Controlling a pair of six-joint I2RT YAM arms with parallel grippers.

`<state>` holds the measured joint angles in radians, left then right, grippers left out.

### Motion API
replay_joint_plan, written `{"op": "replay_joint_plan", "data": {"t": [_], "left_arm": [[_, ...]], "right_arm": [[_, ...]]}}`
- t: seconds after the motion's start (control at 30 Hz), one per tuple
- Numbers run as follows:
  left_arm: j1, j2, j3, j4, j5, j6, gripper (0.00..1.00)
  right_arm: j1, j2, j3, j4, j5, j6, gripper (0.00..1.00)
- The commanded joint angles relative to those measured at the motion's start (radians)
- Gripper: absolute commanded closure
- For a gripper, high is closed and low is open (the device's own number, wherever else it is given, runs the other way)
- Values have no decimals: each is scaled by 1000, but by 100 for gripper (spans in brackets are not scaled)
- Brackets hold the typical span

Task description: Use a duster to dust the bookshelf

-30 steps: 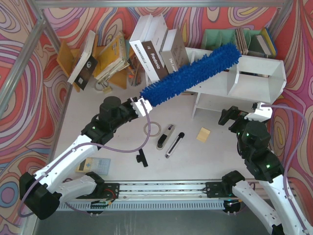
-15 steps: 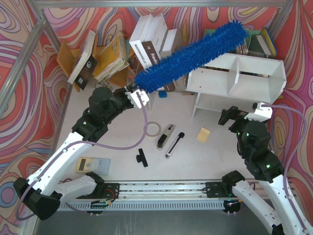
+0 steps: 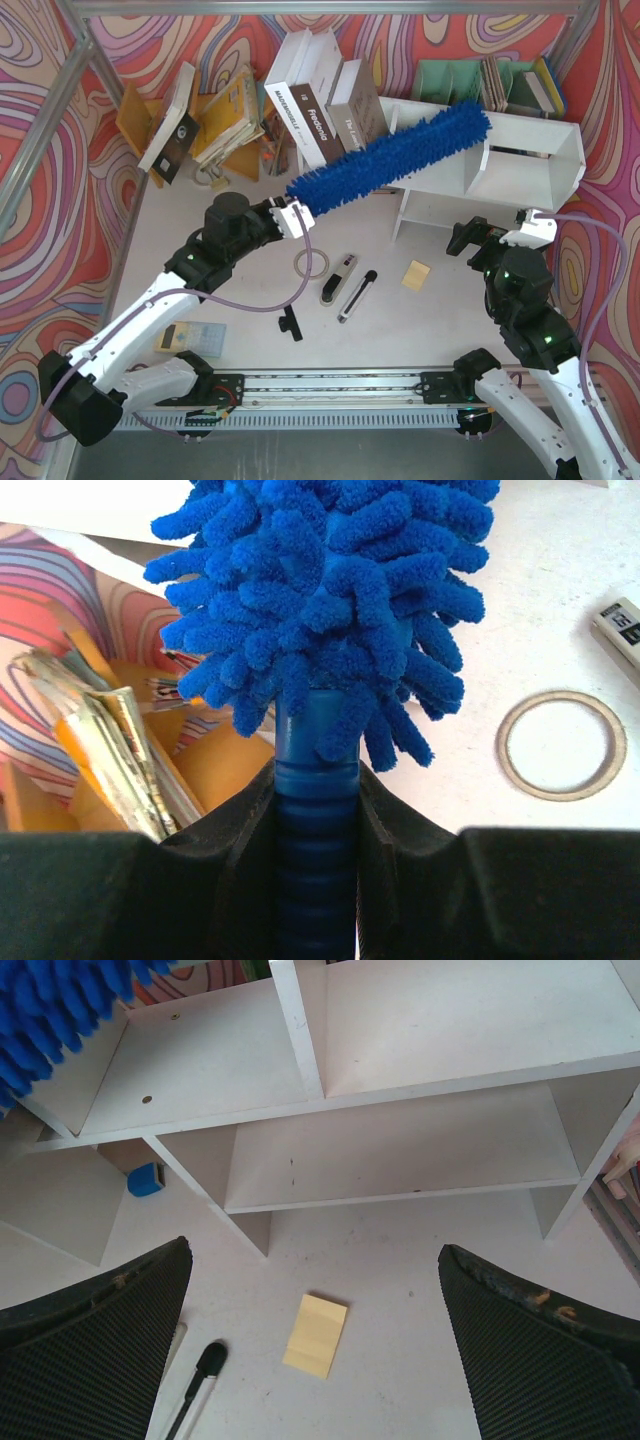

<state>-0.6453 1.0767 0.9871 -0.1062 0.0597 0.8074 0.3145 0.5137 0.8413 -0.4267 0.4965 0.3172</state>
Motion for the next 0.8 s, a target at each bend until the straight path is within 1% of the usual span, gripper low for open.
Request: {"op": "replay_joint_plan", "data": {"t": [0.0,0.13,0.27,0.53,0.77], "left_arm": [[-10,7,-29,87,5,-56,100],[-6,-9,-7,86,-7,-40,100],[21,-32,52,54,26,-1,100],[118,-52,124,44,130,67,100],[221,-27,176,32,272,166,100]], "right_arm": [[-1,3,0,33,3,-12,1],[0,2,0,31,7,-16,1],[0,0,-1,31,8,-15,1],[-1,5,0,30,11,-15,1],[0,20,1,28,11,-14,1]]}}
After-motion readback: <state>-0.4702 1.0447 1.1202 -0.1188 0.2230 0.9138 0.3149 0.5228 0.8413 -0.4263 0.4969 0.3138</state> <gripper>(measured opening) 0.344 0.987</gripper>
